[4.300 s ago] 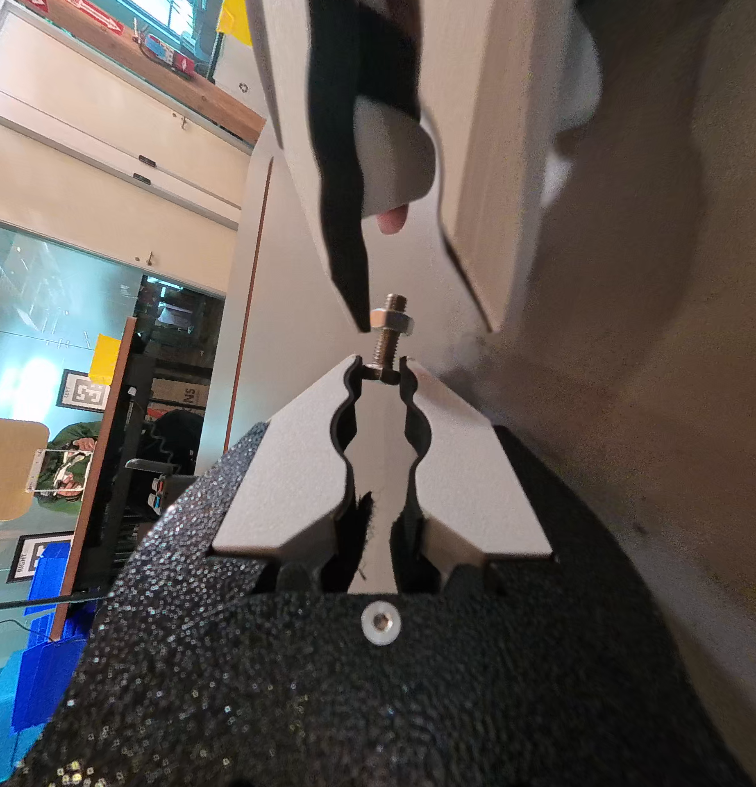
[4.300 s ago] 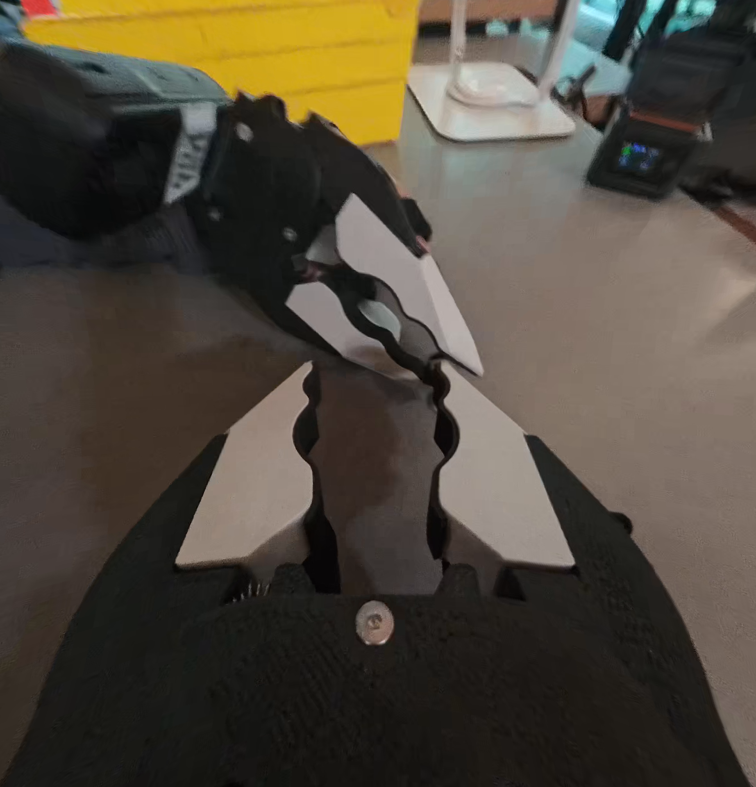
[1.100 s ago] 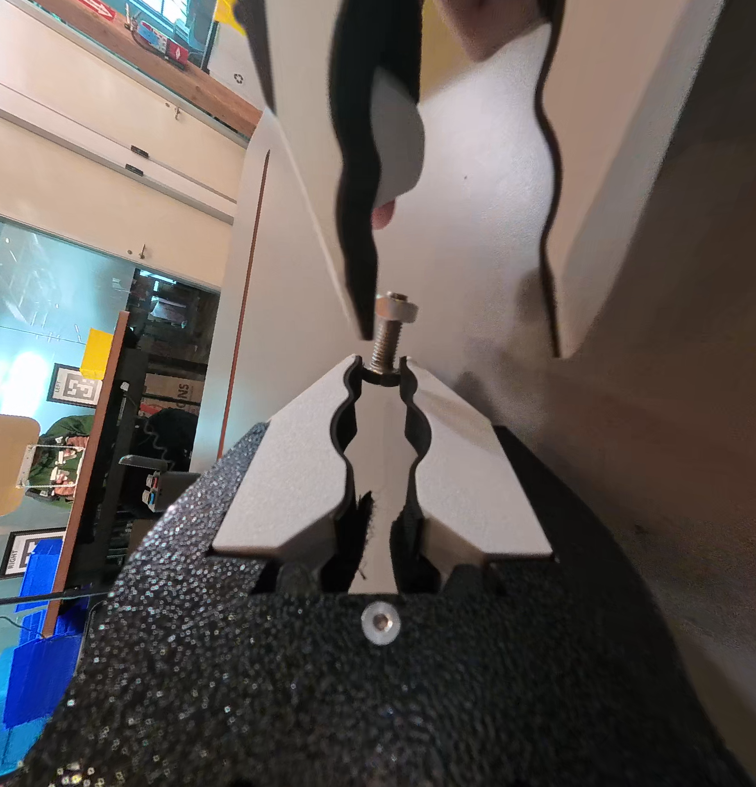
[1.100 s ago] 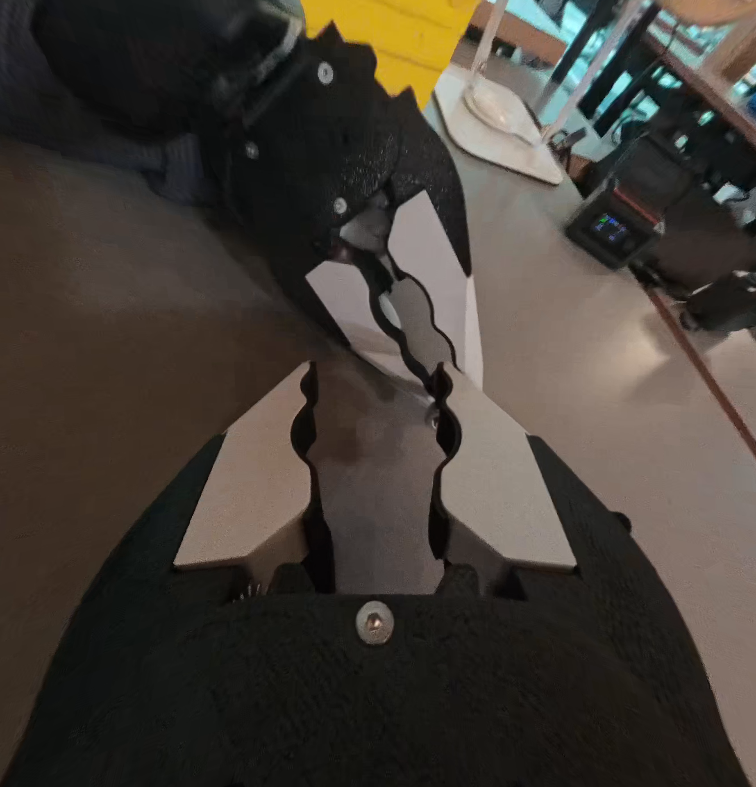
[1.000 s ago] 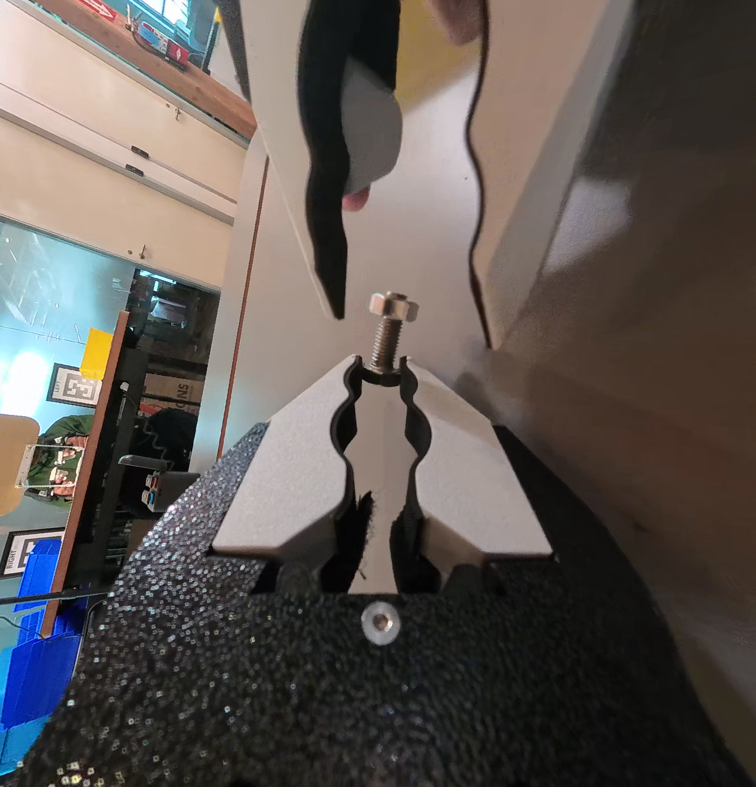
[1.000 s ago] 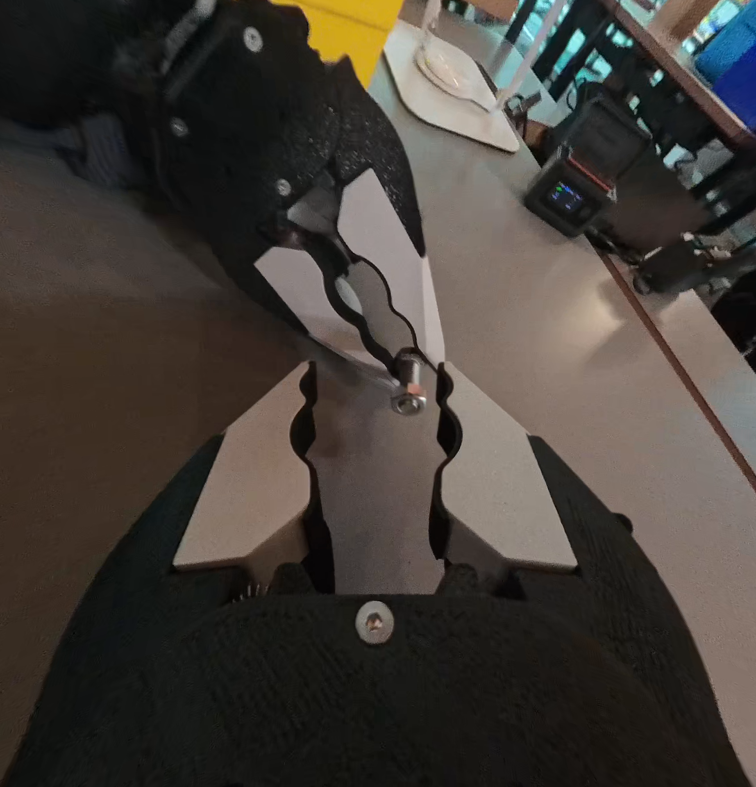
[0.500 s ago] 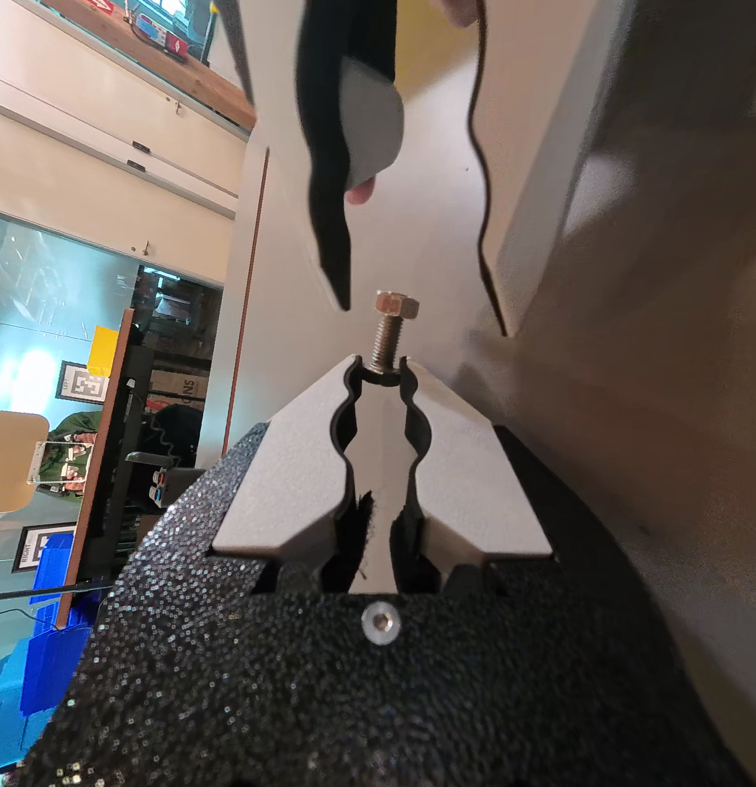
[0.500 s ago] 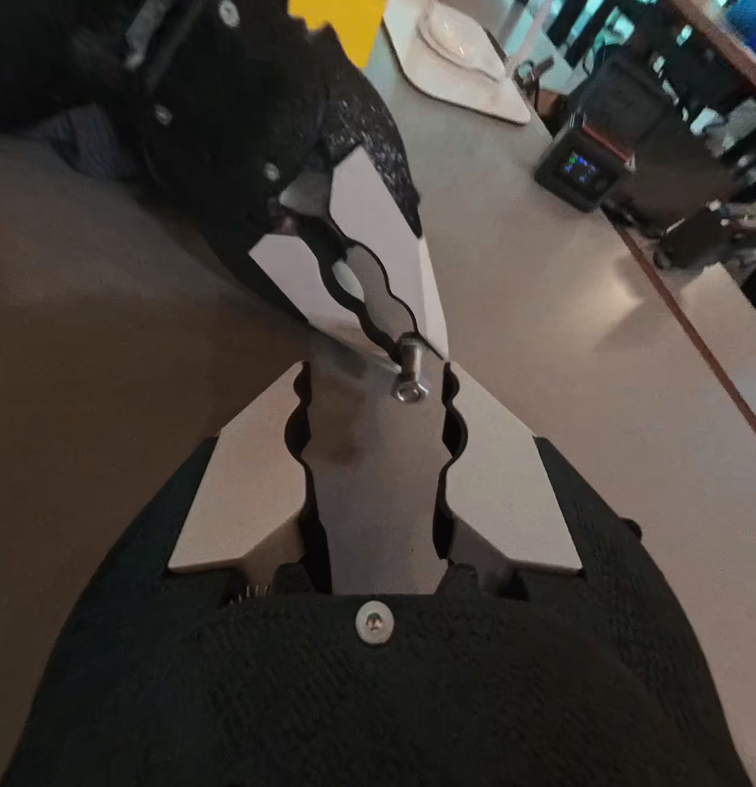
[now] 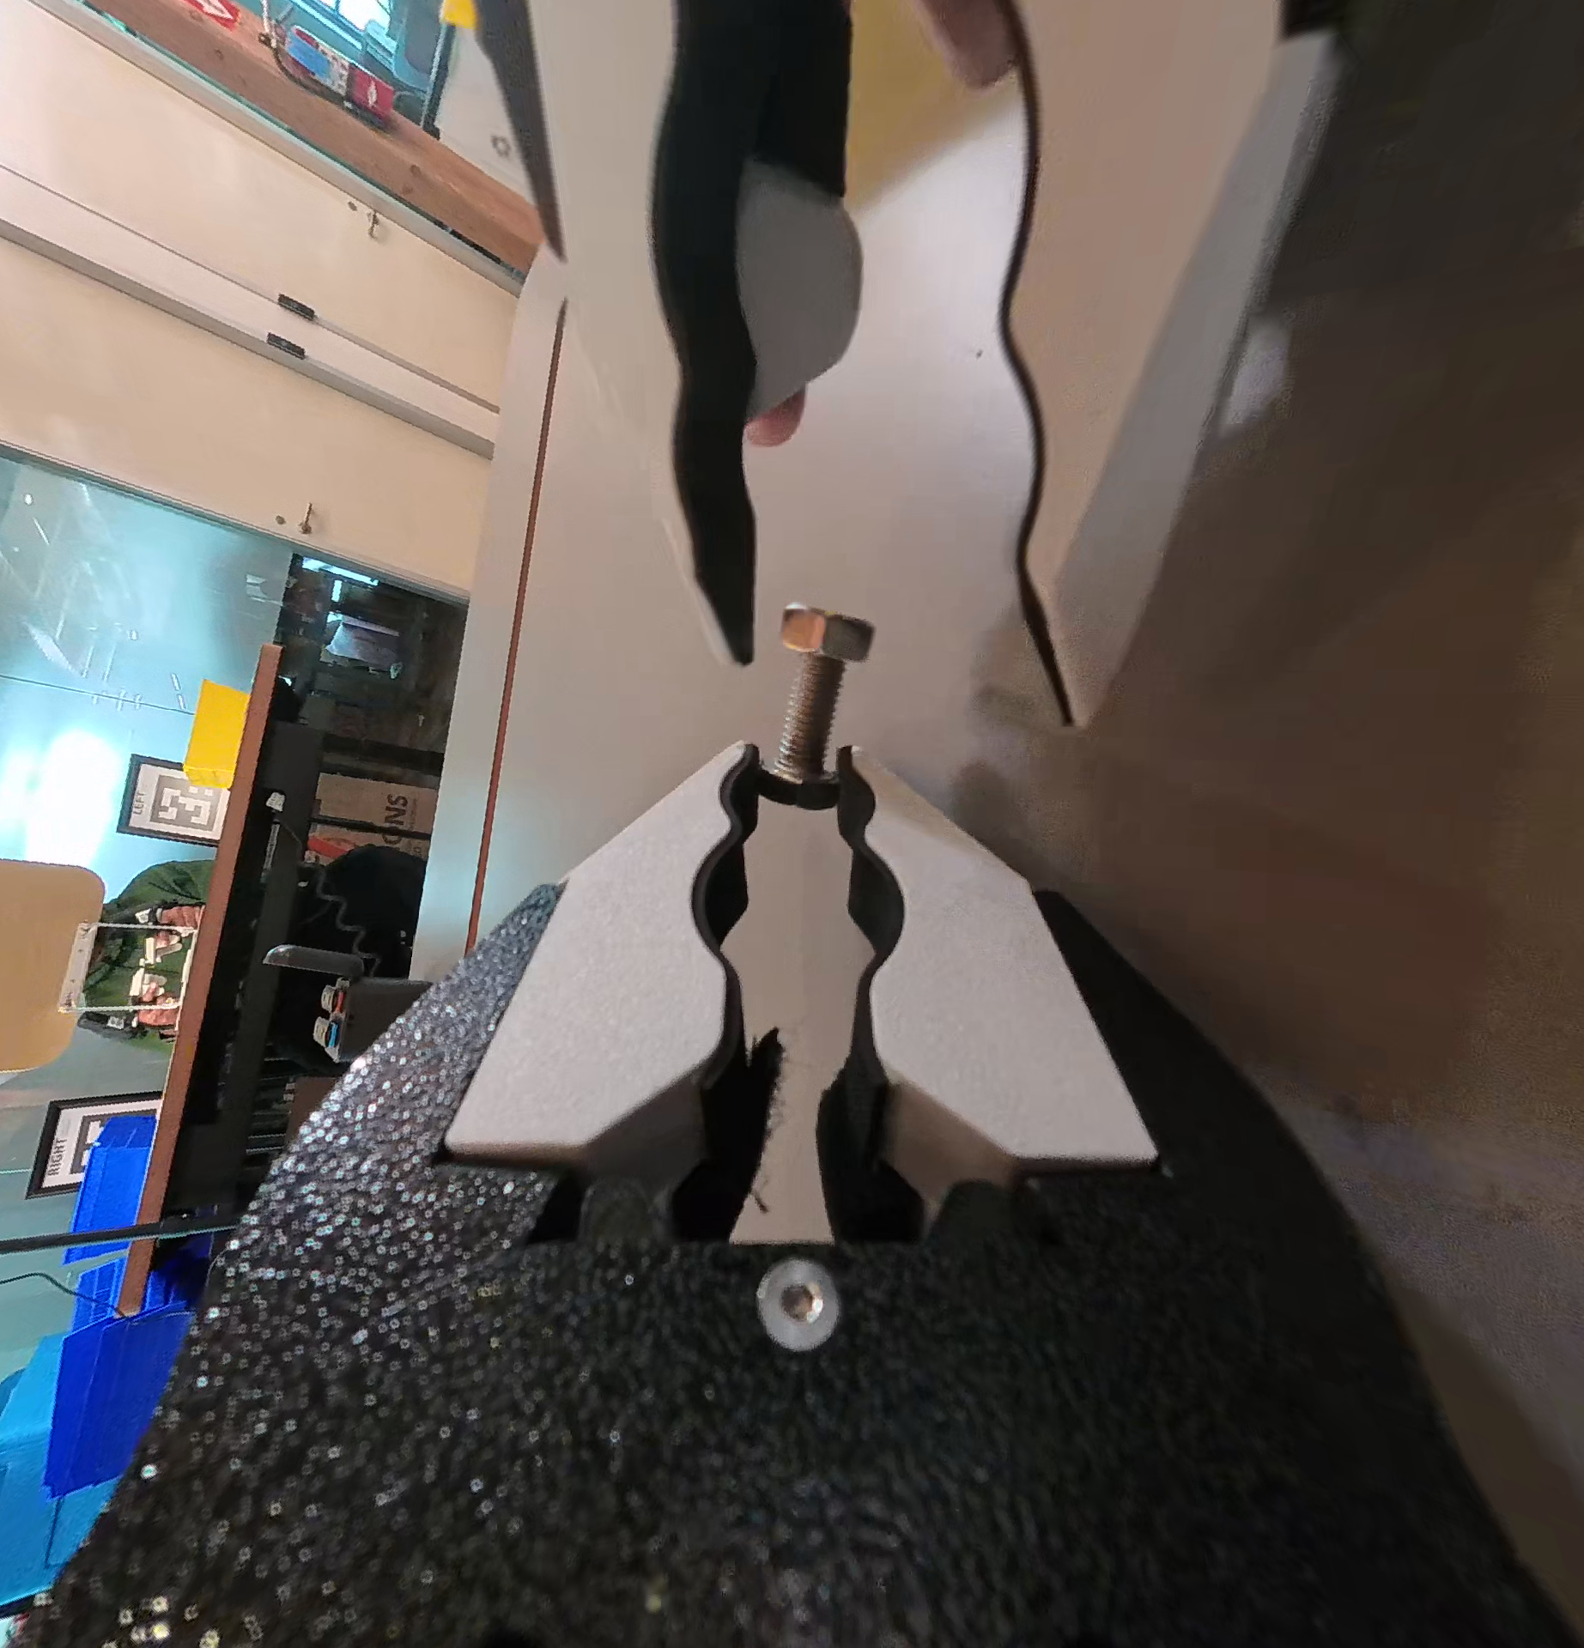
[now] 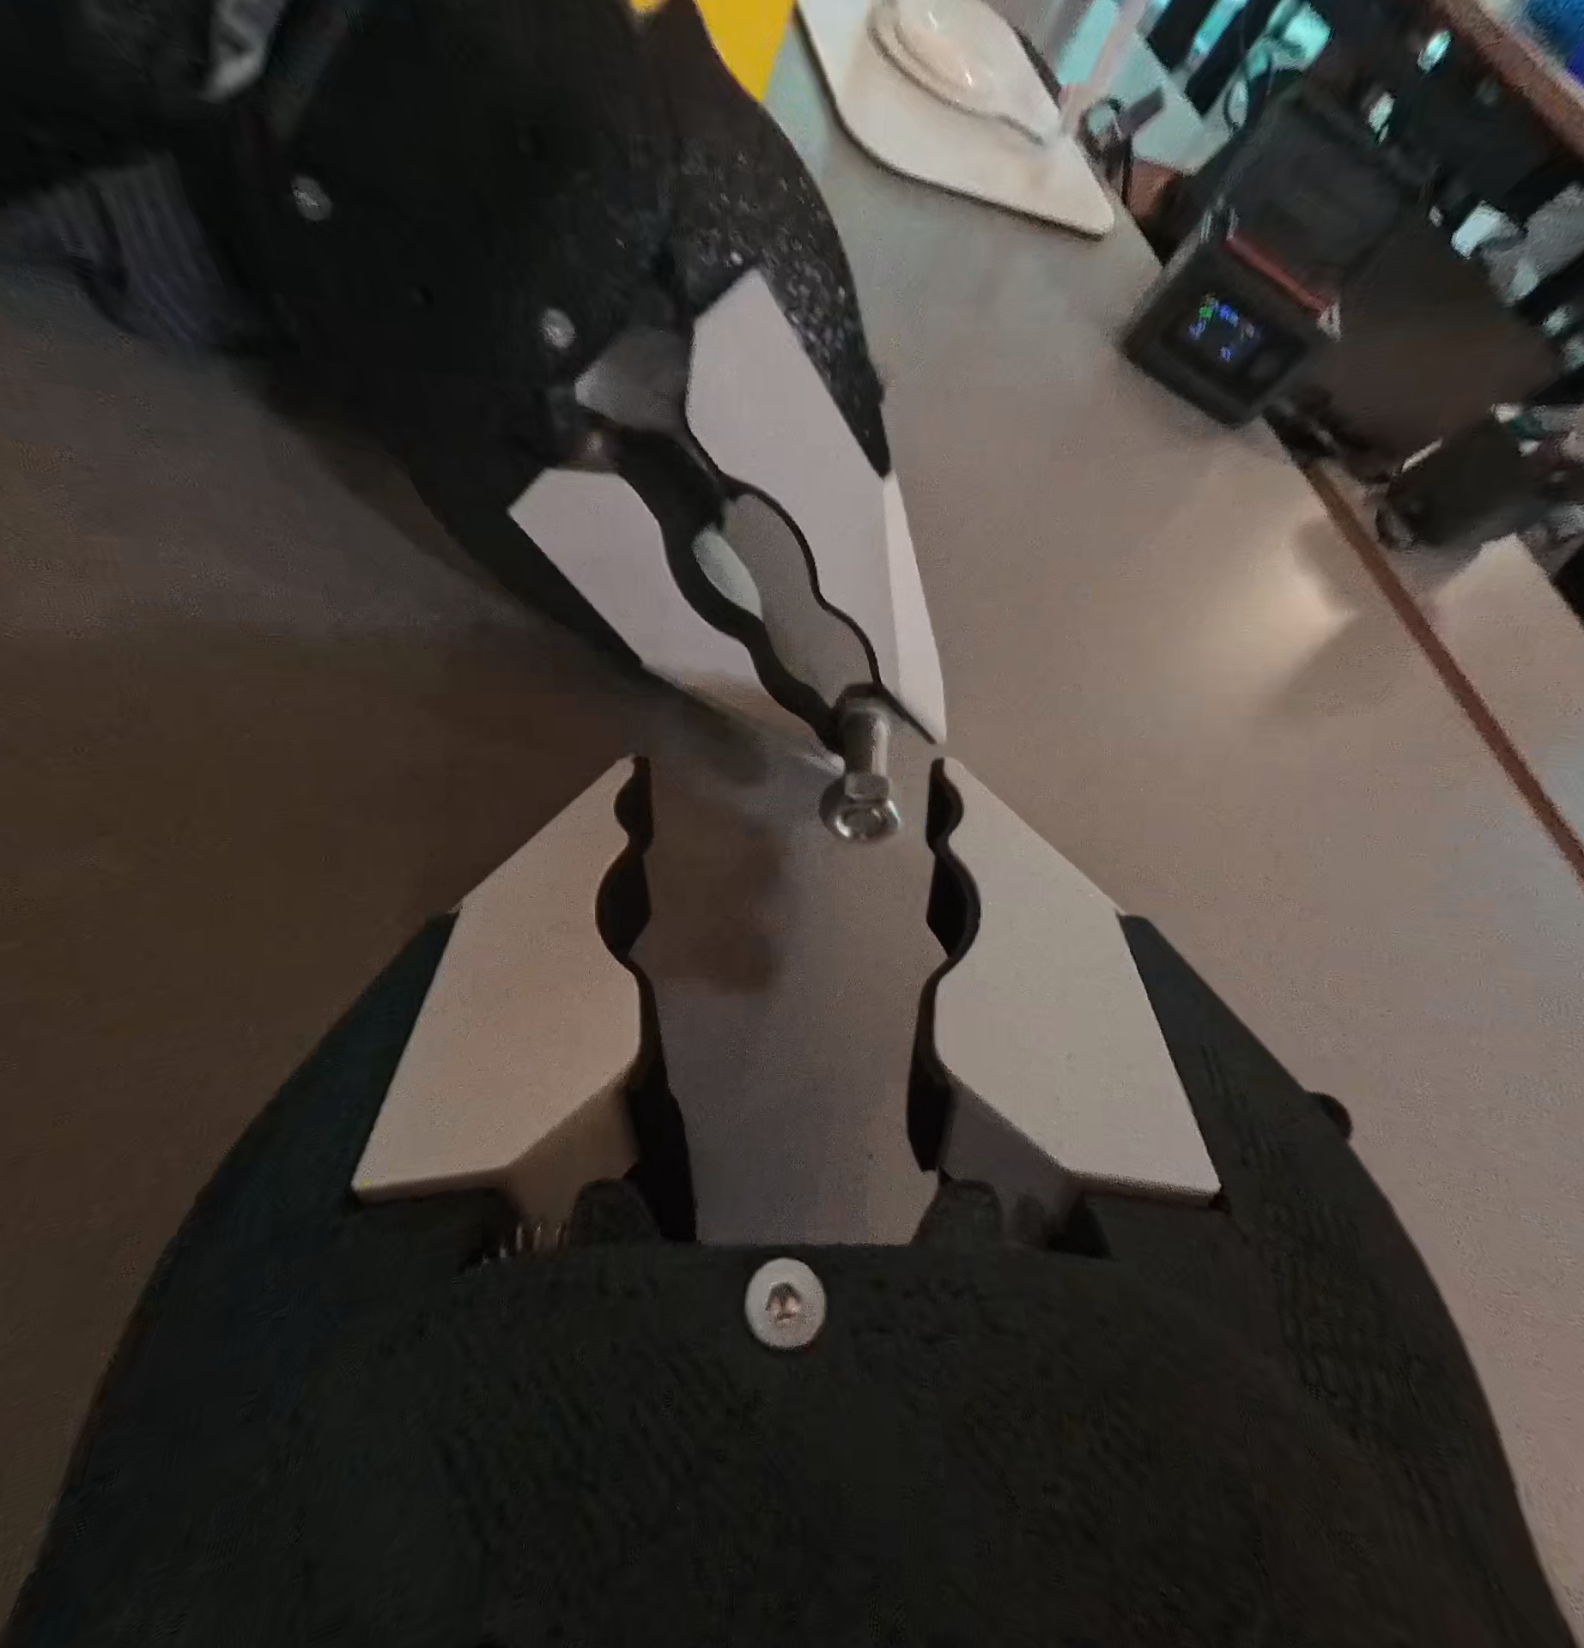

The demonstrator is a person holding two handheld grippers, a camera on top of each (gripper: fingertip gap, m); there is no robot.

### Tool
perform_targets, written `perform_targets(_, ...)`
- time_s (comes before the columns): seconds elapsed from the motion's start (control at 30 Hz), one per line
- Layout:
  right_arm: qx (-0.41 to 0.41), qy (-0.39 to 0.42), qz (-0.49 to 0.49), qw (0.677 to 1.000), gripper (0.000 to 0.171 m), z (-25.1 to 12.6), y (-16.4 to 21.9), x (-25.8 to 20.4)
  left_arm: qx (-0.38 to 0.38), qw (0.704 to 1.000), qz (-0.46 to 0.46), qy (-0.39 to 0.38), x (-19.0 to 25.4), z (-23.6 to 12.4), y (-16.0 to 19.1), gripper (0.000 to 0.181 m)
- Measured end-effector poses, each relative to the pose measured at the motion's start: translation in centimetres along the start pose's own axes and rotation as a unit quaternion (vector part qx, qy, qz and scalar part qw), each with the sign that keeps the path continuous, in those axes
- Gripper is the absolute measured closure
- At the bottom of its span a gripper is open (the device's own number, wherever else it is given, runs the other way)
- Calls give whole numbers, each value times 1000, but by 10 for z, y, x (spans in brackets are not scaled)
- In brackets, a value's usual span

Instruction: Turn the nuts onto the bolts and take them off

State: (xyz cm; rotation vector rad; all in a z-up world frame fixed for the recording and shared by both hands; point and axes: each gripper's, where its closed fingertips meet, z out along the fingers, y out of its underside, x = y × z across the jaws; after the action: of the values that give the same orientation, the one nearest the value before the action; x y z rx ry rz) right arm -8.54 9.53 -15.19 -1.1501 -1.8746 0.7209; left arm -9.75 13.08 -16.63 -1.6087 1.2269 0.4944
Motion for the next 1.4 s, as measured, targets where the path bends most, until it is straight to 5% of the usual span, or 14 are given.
perform_targets(0.17, -44, -28, 65, 997, 111, 3, 20, 1, 0, 1000, -1, 0, 0, 0, 0, 166)
perform_targets(0.37, 44, -24, -35, 998, 113, 0, -12, -15, -1, 1000, -2, -1, 0, 0, 0, 166)
perform_targets(0.67, -43, -19, 56, 997, 122, 3, 21, 4, -1, 1000, 0, -1, 0, 0, 0, 166)
perform_targets(0.77, -16, -20, 24, 999, 110, 4, 9, -3, -1, 1000, 2, -1, 0, 0, 0, 166)
perform_targets(0.9, 64, 8, -62, 996, 118, -5, -19, -6, -1, 1000, -1, -2, 0, 0, 0, 166)
perform_targets(1.17, -28, -44, 75, 996, 116, -1, 18, 1, -2, 1000, 0, -1, 0, 0, 0, 166)
perform_targets(1.27, 3, -40, 22, 999, 107, 1, 4, -7, -1, 1000, 3, -1, 0, 0, 0, 166)
perform_targets(1.4, 56, 3, -35, 998, 118, -5, -19, -4, -2, 1000, 1, -2, 0, 0, 0, 166)
